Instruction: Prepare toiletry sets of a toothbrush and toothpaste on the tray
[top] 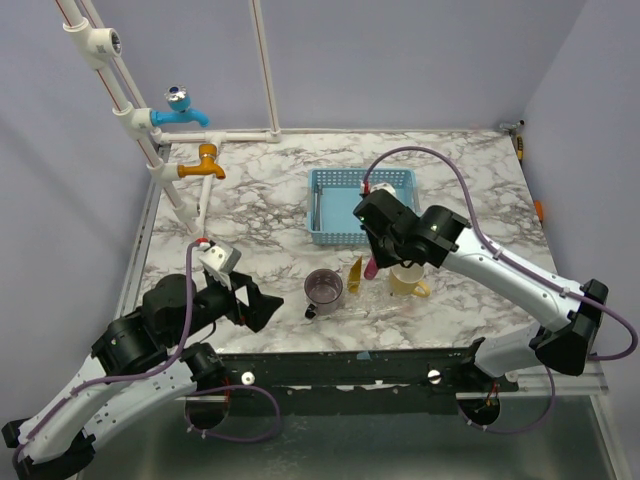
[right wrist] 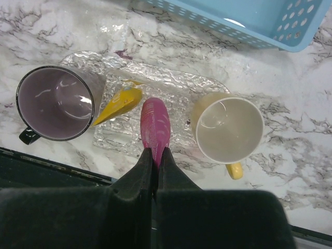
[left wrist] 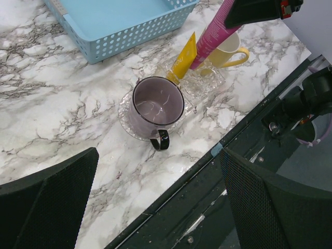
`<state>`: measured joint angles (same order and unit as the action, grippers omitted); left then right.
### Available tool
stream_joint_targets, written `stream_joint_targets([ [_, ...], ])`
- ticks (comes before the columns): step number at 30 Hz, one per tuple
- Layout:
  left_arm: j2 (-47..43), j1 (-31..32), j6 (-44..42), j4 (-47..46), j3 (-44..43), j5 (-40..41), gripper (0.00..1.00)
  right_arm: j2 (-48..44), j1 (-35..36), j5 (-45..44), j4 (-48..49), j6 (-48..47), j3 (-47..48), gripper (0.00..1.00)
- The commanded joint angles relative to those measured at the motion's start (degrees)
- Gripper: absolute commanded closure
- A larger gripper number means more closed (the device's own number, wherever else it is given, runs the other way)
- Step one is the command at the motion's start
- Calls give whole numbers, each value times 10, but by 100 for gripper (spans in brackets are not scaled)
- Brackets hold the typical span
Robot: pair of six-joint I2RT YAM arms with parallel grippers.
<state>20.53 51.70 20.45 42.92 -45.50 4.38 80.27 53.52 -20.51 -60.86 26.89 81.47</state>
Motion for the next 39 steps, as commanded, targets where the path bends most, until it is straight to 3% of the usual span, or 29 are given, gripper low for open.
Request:
stream_joint_targets([
  [1,4,-3,-4,-6,7,12,1,0,-3,10,21,-9,-15,100],
  [39,18,-7,-5,-5,6,16,1,36,-3,-11,110,3,-123,99],
])
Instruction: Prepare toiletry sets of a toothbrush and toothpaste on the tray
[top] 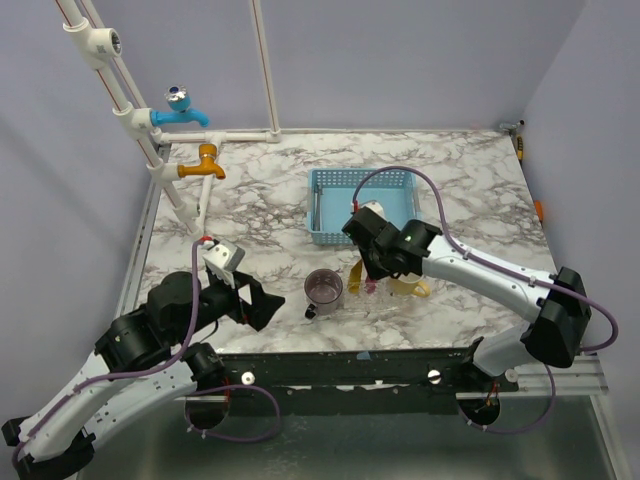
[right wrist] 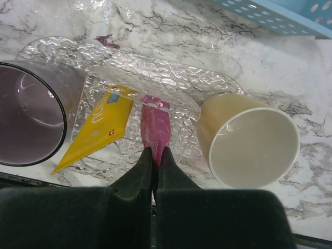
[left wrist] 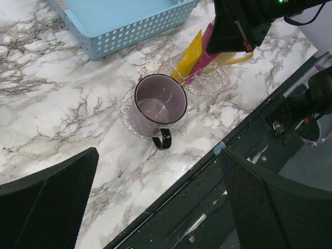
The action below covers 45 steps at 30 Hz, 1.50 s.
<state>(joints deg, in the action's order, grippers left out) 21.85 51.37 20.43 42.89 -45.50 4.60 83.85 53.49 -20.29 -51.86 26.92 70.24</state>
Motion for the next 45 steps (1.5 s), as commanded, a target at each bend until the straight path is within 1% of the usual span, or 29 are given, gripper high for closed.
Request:
stream_joint_targets([
  [1,7,-4,-5,-5,6,14,1,-1,-4,-13,21,4,-11,96],
  [12,8,-4,-4,-4,6,14,1,-15,-4,-20,24,9,-11,71],
  [15,8,-3,-3,-4,7,15,1,-22,-4,-24,24,11,-7,67],
  [26,13,-4,1,-3,7,14,1,-56,-4,-30,2,21,39,65],
  [30,17,-4,5,-2,7,13,1,-54,-4,-30,-9,19,78,64],
  [39,28,-4,3,3,5,25,1,2,-5,-37,-15,-4,199,63],
  [45,36,-5,1,4,4,30,1,63,-29,-24,-13,-23,270,61],
])
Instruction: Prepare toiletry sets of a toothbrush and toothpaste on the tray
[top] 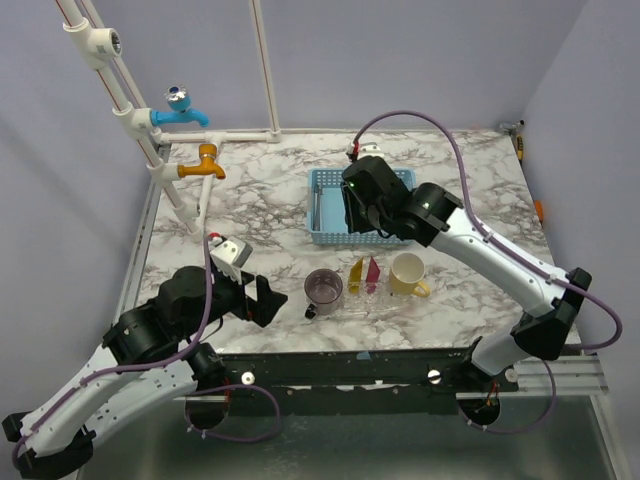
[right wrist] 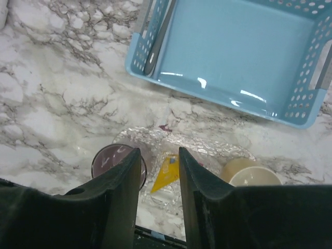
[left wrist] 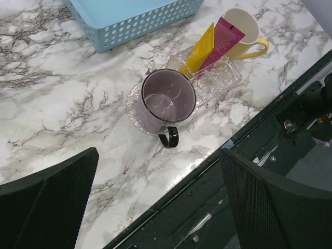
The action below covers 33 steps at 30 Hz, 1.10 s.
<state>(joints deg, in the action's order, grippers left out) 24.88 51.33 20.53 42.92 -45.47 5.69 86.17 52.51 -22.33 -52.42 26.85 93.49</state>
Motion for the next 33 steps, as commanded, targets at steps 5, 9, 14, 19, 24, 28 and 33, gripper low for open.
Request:
stream_joint_targets([
  [5,10,-4,0,8,2,33,1,89,-45,14,3,-33,79,61],
  [9,6,-4,2,10,2,41,1,120,-67,36,26,-34,93,61],
  [14,4,-4,1,9,2,43,1,178,-94,51,45,-28,118,61],
  [19,8,-4,1,10,1,45,1,229,-106,74,71,-22,127,61],
  [24,5,-4,3,12,1,51,1,277,-109,79,101,-15,131,59],
  [28,5,-4,6,15,1,58,1,317,-116,94,119,-10,140,59],
  [33,-1,-4,9,18,1,64,1,359,-123,109,144,-1,148,57],
])
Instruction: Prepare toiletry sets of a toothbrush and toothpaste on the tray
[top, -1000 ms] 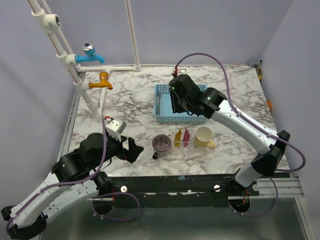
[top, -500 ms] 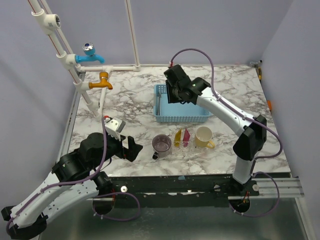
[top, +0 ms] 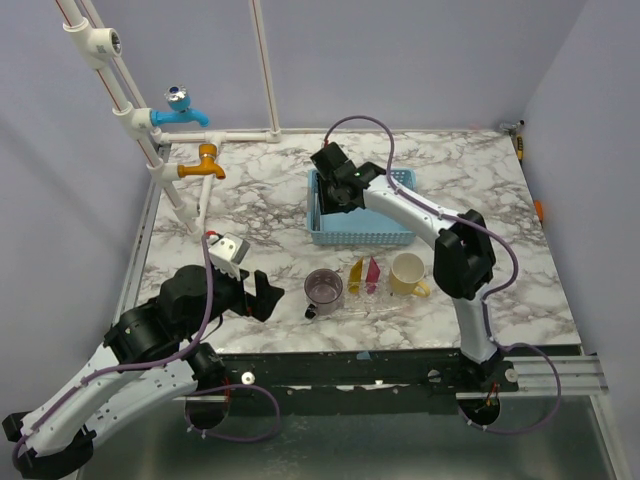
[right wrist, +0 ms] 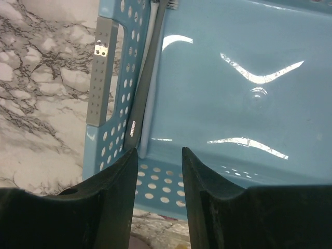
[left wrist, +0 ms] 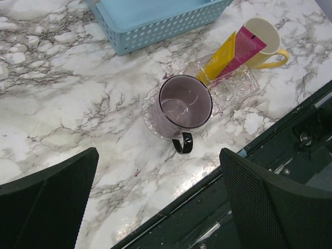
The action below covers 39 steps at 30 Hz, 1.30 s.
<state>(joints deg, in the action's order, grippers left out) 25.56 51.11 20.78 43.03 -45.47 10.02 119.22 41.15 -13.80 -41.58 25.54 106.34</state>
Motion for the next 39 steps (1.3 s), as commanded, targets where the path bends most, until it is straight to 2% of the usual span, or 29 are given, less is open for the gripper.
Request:
stream_joint_targets([
  [1,-9,-2,6,16,1,21,1,36,-9,25,39,14,21,56],
  [23,-2,-3,8,20,-1,37,1,129,-19,49,93,31,39,54],
  [39,5,-4,5,18,-1,33,1,162,-23,-35,74,9,21,53],
])
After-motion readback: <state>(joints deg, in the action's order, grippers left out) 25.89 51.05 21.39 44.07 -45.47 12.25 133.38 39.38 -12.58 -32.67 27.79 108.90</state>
